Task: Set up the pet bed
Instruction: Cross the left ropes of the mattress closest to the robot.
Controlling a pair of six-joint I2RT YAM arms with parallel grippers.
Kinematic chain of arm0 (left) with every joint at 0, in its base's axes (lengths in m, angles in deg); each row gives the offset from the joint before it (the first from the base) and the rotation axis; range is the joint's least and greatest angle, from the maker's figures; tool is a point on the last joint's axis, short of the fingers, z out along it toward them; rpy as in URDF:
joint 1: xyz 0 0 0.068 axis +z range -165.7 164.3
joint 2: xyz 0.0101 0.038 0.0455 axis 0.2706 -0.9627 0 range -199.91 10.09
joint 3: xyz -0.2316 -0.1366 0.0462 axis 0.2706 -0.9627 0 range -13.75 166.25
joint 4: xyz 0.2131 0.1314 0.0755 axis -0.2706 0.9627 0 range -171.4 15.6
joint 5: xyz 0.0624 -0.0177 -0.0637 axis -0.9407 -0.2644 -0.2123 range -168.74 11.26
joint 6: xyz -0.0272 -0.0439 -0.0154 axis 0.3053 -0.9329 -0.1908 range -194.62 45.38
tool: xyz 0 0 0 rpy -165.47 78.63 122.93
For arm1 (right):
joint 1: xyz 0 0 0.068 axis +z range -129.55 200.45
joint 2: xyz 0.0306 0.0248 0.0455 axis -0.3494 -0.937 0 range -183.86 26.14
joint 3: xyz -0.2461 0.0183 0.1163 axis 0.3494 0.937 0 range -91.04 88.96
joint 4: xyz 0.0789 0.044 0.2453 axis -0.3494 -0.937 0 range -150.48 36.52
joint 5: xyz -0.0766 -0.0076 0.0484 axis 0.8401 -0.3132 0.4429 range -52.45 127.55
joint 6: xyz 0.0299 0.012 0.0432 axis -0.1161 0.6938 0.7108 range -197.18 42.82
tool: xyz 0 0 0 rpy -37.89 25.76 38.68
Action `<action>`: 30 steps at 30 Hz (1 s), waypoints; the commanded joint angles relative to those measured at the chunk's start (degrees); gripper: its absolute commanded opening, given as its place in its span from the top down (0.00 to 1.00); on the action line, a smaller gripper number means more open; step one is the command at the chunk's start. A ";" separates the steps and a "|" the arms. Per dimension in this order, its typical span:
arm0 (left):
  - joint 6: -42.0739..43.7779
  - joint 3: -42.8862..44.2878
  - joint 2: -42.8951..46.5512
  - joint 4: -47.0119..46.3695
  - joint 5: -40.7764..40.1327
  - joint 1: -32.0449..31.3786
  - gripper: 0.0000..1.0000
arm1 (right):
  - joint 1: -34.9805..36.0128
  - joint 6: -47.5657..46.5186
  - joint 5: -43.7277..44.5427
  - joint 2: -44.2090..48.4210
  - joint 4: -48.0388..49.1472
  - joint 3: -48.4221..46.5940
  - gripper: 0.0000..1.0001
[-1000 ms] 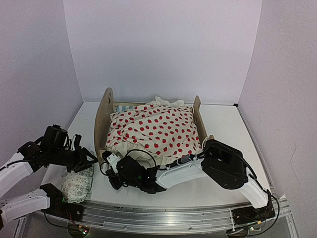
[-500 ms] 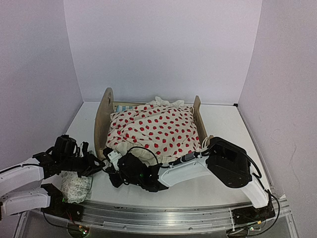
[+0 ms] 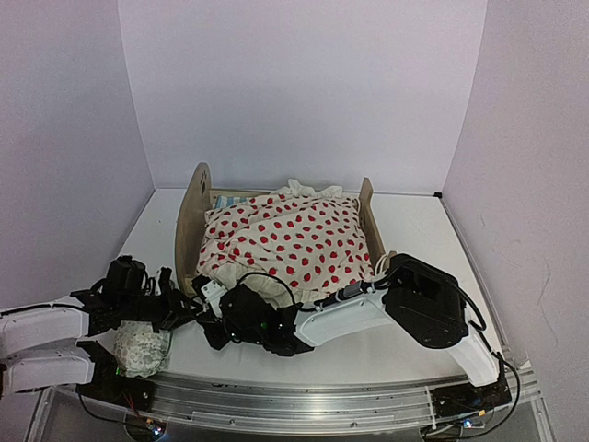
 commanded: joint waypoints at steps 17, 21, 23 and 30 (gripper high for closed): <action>2.16 -3.78 -3.81 -11.13 6.97 -0.31 0.95 | -0.14 1.40 -3.85 4.35 1.17 1.46 0.73; 1.98 -3.92 -1.42 -9.19 5.51 -0.29 1.00 | -0.14 1.61 -3.86 6.64 1.18 4.45 0.53; 1.57 -4.38 -0.47 -8.68 5.04 -0.31 1.00 | -0.14 1.82 -3.95 8.00 1.17 6.18 0.48; 1.07 -4.22 1.33 -6.79 4.81 -0.32 1.00 | -0.13 2.51 -1.51 12.60 1.17 12.48 0.39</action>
